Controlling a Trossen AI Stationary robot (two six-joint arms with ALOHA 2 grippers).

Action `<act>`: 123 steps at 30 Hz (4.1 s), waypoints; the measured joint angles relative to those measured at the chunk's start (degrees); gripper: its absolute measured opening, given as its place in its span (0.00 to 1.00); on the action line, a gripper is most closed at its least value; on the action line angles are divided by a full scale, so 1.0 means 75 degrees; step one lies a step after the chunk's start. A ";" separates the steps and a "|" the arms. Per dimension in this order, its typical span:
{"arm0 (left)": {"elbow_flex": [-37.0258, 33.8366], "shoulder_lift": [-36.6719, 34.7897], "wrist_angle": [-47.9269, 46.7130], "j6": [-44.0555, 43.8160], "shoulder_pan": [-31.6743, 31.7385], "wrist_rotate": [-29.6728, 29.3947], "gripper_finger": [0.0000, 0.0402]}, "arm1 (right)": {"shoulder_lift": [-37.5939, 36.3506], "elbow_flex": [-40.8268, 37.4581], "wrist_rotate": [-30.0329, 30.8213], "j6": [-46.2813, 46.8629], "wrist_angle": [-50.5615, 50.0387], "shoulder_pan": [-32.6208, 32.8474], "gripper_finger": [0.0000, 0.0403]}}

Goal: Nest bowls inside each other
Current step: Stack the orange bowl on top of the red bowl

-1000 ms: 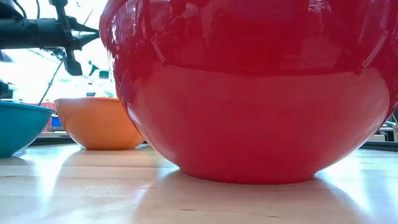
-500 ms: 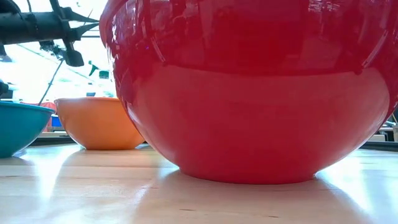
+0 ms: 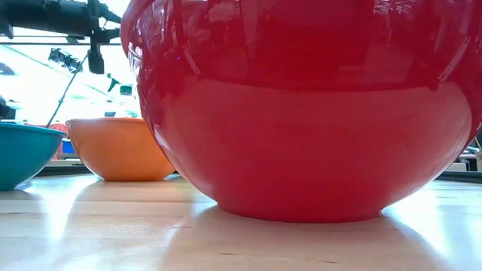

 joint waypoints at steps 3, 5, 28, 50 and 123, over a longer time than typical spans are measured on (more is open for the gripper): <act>0.0540 0.0076 -0.1318 0.0023 0.0000 0.0142 0.09 | 0.0798 0.0450 -0.0208 0.0409 0.0649 0.0171 0.32; 0.0804 0.0084 -0.1924 0.0073 0.0000 0.0175 0.14 | 0.1285 0.0683 -0.0215 0.0563 0.1162 0.0300 0.32; 0.1199 0.0982 -0.3311 0.0275 -0.0413 0.1475 0.45 | 0.4995 0.4575 0.1747 -0.1574 -0.5036 0.1577 0.33; 0.1319 0.1174 -0.3417 0.0446 -0.0414 0.1196 0.45 | 0.6785 0.5334 0.2016 -0.0379 -0.5188 0.1674 0.63; 0.1321 0.2328 -0.1615 0.2774 -0.0055 0.1552 0.45 | 0.3910 0.4045 0.2002 -0.4109 -0.9454 0.4525 0.15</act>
